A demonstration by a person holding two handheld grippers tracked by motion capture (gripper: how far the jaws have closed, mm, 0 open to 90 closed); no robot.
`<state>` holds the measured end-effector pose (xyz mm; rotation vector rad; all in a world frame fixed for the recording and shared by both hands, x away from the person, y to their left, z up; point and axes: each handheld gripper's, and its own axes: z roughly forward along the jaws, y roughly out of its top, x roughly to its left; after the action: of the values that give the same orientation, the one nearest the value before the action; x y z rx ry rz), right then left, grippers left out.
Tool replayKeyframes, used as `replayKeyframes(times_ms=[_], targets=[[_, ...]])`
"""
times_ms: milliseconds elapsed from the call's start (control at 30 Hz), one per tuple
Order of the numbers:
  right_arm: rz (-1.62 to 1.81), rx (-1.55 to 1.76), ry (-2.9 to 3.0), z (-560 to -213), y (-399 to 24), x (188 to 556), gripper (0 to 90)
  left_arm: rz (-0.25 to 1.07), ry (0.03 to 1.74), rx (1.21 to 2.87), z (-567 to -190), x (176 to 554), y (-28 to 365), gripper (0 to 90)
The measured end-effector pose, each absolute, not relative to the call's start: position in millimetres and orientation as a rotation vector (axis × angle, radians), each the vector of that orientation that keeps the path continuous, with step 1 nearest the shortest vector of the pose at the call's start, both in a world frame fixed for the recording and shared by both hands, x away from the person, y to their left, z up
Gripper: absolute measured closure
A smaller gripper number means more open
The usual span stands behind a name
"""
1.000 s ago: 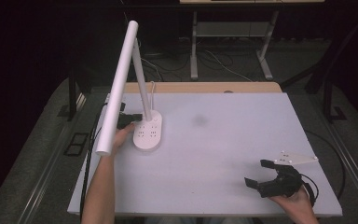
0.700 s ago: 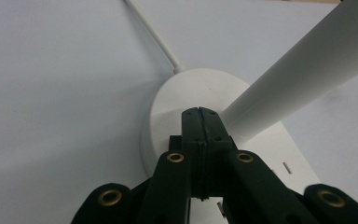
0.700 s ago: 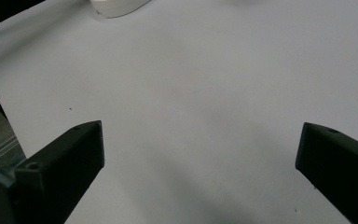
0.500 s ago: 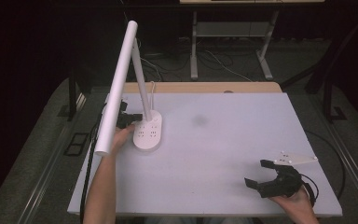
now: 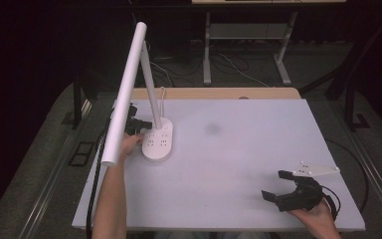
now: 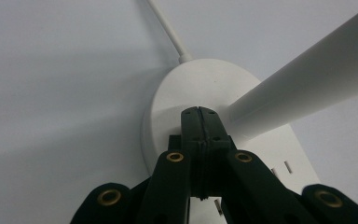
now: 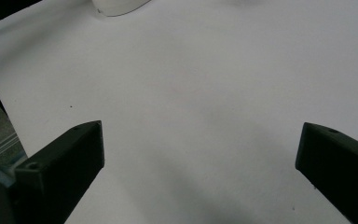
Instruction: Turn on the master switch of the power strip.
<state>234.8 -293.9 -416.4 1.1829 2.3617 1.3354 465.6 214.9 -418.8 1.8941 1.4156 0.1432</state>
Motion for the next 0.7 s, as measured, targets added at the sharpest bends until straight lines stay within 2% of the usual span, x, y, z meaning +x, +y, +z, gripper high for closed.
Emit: replayKeyframes(times_ms=[700], targets=[[1.330,1.186,2.357,-415.9,-293.9,234.3,0.5,0.168,1.436,1.874,-420.6,461.7,210.0,90.0]])
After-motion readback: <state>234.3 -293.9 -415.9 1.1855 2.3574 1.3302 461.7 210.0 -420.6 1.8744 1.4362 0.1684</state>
